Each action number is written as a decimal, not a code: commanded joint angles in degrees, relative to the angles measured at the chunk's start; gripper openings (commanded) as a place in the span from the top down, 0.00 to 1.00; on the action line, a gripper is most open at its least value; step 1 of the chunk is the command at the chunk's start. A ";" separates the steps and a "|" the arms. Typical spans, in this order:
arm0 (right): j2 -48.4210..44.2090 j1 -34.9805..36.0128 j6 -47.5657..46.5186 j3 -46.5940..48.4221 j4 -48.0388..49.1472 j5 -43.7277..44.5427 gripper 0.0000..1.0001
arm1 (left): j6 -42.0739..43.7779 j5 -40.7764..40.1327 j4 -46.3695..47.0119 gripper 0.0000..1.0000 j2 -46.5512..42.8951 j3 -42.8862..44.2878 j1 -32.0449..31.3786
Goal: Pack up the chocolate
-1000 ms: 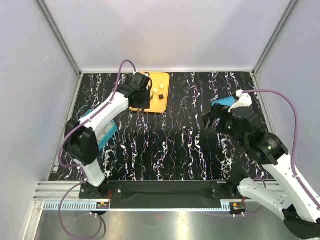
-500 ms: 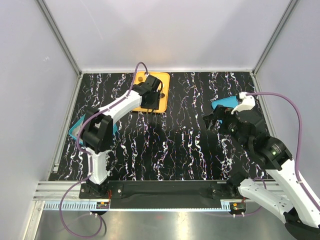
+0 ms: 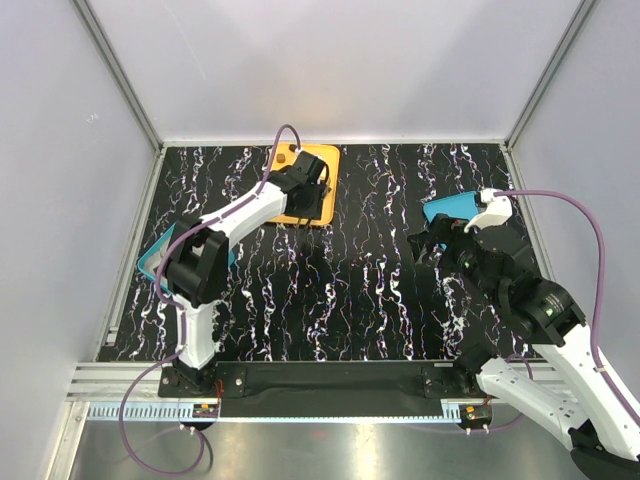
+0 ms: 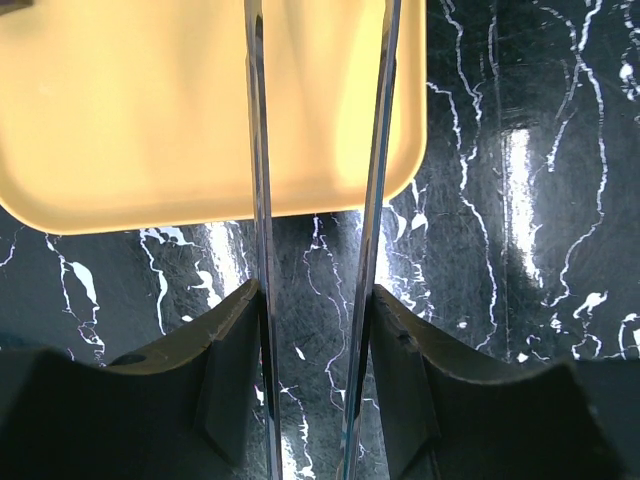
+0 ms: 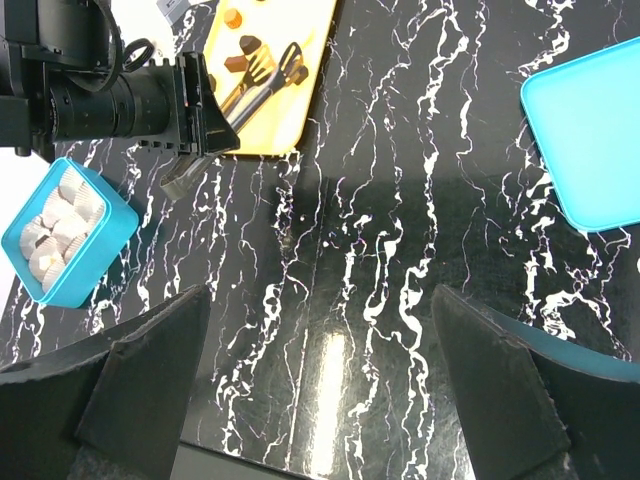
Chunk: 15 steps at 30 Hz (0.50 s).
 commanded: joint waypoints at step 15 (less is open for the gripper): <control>-0.72 0.31 0.73 -0.28 2.53 0.08 0.00 | 3.33 -1.64 3.75 0.52 -2.20 2.14 -0.49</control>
